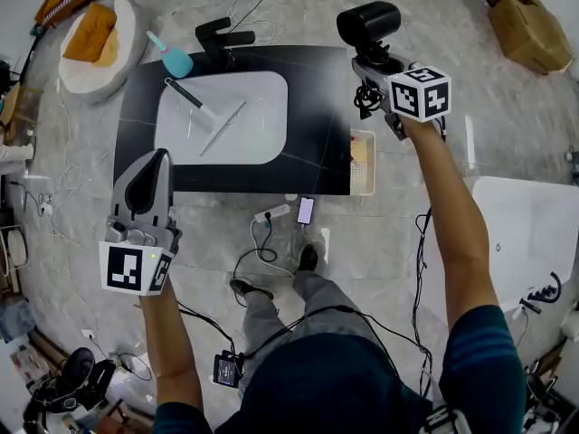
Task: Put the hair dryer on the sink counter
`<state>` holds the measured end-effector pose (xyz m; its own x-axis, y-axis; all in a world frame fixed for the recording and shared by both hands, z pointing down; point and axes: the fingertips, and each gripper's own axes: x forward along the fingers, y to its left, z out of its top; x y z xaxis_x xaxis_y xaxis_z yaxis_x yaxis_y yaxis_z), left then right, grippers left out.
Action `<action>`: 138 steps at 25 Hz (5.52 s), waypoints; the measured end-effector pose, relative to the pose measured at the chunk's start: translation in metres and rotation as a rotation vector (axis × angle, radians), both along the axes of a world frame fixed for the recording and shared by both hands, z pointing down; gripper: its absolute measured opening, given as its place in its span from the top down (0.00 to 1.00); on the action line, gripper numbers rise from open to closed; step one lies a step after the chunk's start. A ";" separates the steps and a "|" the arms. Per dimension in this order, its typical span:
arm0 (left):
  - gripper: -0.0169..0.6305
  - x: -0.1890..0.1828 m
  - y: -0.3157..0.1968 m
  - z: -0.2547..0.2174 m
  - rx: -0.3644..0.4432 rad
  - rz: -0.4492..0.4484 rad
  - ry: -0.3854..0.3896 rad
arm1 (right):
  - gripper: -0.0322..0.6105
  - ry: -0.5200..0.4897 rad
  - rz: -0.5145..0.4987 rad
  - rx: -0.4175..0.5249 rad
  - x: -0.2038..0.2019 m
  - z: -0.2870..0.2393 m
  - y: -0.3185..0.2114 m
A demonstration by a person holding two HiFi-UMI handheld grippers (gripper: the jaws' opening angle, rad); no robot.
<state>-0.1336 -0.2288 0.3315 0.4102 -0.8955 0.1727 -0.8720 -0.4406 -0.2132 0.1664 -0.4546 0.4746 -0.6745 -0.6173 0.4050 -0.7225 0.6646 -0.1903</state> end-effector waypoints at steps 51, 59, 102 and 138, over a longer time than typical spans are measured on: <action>0.97 -0.033 -0.041 0.121 -0.147 -0.063 0.083 | 0.68 0.405 -0.034 -0.422 -0.045 0.252 -0.085; 0.97 -0.035 -0.041 0.123 -0.149 -0.061 0.087 | 0.66 0.442 -0.007 -0.385 -0.048 0.255 -0.086; 0.97 -0.069 0.026 -0.026 -0.001 -0.090 0.073 | 0.70 0.110 0.004 0.123 -0.055 -0.056 0.025; 0.97 -0.092 0.230 -0.152 0.202 -0.141 -0.020 | 0.94 -0.098 -0.210 0.510 -0.076 -0.304 0.387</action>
